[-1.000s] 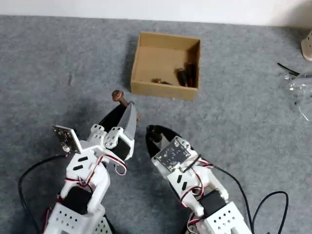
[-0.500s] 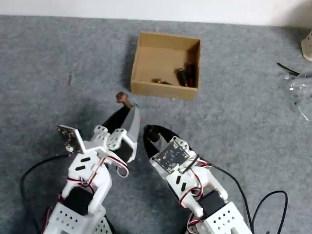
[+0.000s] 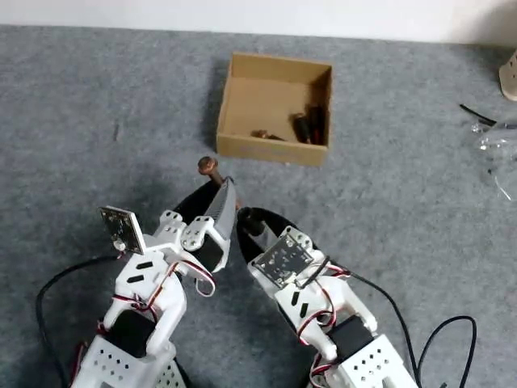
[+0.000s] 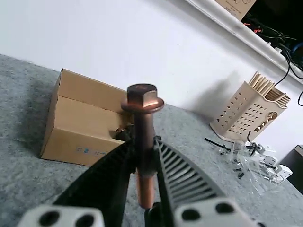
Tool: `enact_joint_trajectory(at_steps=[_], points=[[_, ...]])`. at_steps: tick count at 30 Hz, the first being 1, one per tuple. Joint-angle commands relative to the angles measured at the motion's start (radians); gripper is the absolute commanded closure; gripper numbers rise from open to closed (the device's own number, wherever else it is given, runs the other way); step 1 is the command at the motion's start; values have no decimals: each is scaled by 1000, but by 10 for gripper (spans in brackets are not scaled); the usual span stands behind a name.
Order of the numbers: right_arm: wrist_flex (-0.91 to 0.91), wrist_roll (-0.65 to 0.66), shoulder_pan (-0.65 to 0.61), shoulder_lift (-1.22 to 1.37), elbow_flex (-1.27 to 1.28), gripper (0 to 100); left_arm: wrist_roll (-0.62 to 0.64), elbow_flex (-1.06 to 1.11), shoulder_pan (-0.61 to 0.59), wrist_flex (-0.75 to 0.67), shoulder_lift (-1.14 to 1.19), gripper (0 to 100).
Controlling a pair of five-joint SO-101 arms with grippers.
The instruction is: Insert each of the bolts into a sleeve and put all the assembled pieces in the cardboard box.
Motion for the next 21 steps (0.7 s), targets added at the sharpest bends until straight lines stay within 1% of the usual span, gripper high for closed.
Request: enact_joint_trajectory(at_steps=[1,4,6,10,17,21], points=[[-36,12,-8,-21,68,993,11,19,13,2,-19,994],[-35,12,-8,-21,68,993,11,19,18,2,-19,994],[-35,12,-8,-21,68,993,11,19,50,2,-19,994],[-35,12,7,-21,68,993,11,19,114,55,-19,994],[-35,12,24,-21,68,993,11,19,124,66,-19,994],[-35,12,24,-21,70,993,12,19,125,132,-18,994]])
